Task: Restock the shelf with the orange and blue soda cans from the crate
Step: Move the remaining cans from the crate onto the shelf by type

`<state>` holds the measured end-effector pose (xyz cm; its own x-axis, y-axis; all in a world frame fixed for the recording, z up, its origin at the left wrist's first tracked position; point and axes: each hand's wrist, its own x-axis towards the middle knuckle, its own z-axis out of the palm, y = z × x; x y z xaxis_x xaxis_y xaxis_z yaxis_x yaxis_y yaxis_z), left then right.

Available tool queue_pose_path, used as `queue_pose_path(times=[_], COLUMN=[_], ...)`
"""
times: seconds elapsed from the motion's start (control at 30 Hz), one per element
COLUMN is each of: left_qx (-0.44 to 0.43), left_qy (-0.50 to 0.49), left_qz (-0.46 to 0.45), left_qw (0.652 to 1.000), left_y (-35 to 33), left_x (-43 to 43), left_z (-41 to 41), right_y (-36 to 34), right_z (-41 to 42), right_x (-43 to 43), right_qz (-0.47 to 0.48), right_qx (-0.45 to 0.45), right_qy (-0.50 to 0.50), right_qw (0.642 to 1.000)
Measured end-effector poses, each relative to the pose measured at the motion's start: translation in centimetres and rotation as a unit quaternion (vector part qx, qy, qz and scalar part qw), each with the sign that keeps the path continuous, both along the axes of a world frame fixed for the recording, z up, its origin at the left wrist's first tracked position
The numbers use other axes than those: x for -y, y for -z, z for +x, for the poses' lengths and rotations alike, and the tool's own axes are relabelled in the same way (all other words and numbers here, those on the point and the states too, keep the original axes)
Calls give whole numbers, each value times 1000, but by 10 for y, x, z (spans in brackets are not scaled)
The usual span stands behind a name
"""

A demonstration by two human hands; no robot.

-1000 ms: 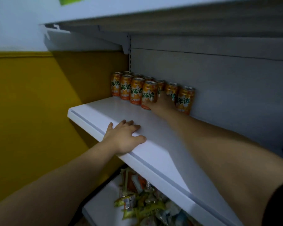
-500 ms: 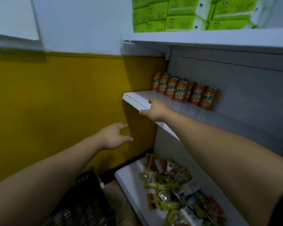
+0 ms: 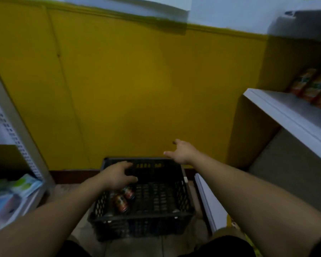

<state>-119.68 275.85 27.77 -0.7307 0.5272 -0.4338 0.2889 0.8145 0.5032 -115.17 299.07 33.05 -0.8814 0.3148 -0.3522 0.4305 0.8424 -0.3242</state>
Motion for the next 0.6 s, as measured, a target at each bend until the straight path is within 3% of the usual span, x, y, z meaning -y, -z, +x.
queue_pose_path(times=[0.27, 0.43, 0.6], left_qx=[111, 240, 268], left_qy=[-90, -156, -240], left_qz=[30, 77, 91], left_qw=[989, 955, 929], left_y=[97, 157, 225], left_x=[15, 5, -7], left_z=[-36, -78, -136], right_y=[111, 201, 302], right_z=[-74, -128, -168], right_x=[16, 16, 18], right_qz=[-81, -111, -134], right_qx=[117, 162, 197], right_qy=[-29, -45, -43], right_qw=[989, 979, 970])
